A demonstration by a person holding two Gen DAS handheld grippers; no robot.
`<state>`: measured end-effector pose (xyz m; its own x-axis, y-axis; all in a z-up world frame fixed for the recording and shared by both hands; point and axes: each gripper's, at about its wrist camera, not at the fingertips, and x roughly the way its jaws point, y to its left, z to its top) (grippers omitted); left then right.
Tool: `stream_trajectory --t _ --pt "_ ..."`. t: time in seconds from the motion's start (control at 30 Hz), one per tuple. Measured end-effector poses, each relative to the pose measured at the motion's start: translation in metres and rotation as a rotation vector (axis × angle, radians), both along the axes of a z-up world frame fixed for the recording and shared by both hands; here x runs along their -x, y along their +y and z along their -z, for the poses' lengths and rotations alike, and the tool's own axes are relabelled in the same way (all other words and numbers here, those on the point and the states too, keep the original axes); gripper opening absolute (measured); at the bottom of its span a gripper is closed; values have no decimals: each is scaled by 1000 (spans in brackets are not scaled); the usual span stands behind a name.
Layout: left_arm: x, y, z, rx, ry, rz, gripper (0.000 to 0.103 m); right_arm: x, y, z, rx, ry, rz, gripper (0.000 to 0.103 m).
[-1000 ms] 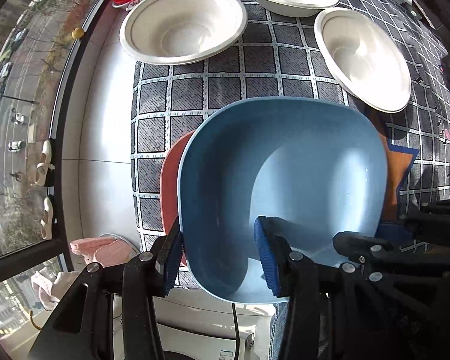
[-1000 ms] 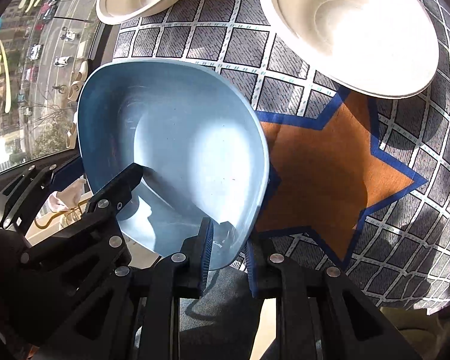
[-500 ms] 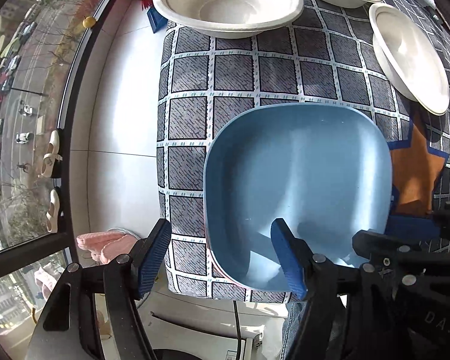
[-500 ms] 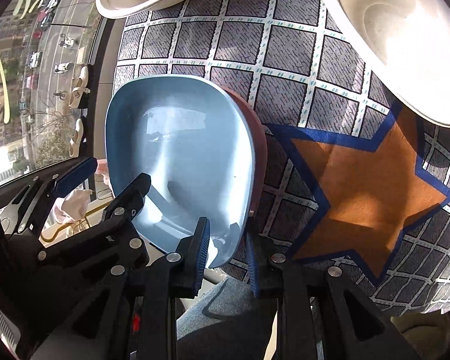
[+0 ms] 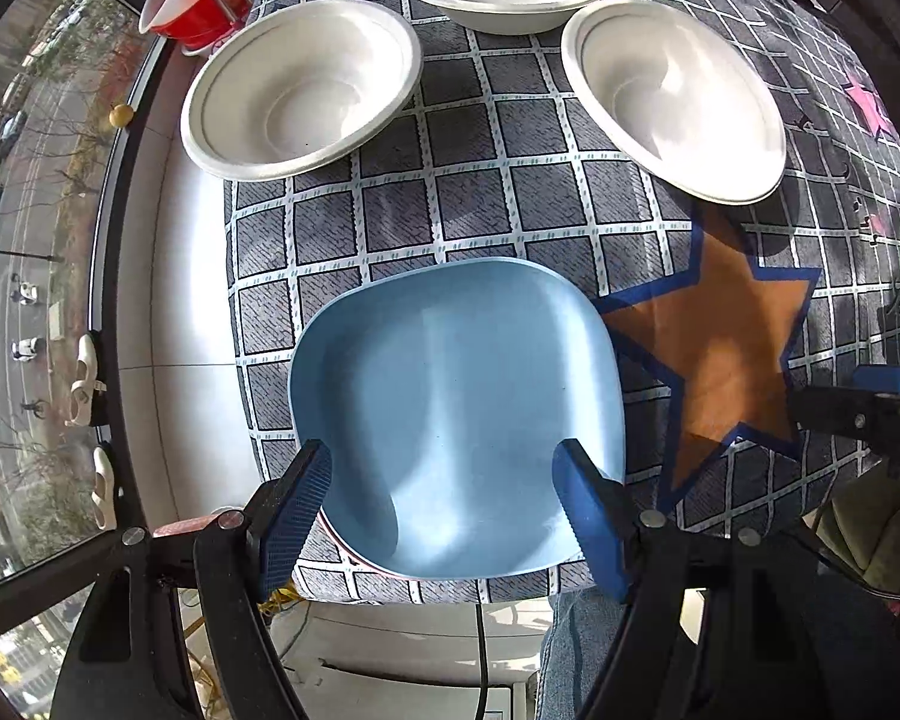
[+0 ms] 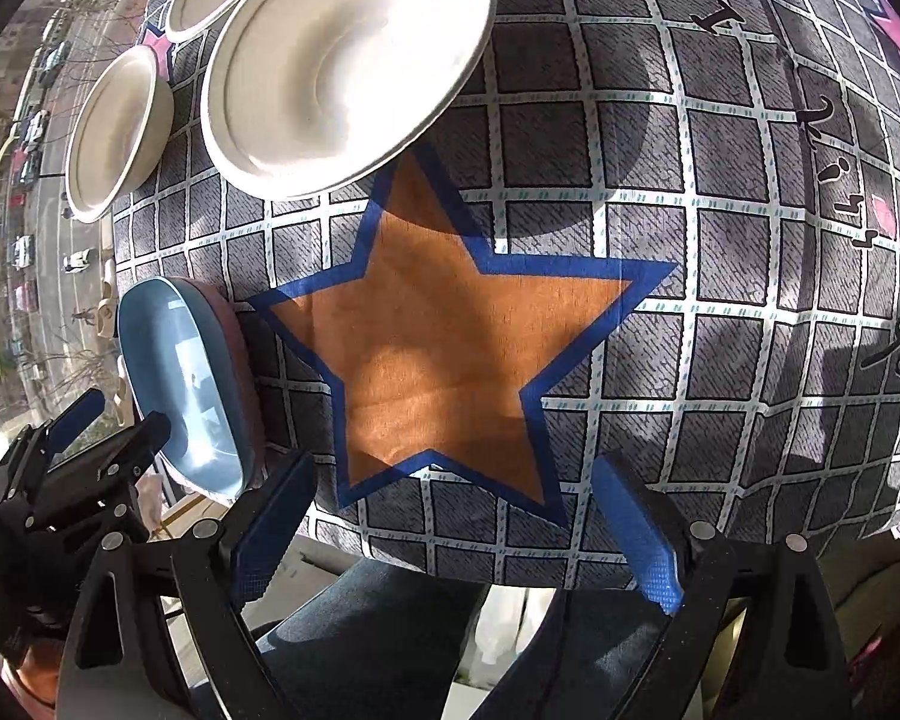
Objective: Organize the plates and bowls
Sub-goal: 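Move the right tool to the green square bowl, then grasp the green square bowl rim with the right tool and lift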
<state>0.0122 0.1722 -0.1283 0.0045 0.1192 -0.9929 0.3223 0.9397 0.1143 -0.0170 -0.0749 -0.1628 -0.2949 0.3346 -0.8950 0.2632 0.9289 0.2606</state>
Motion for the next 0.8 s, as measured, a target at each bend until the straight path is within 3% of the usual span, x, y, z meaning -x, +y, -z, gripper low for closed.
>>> stream_trajectory --t 0.23,0.43,0.63,0.8 --pt "12 -95 6 22 53 238 79 36 -62 -10 58 16 103 94" --pt "27 -176 6 45 73 374 79 59 -124 -27 121 -19 212 94" --pt "38 -254 6 76 91 413 79 75 -214 -44 220 -66 271 94" --pt "39 -308 7 124 99 327 79 85 -282 -46 307 -78 257 94"
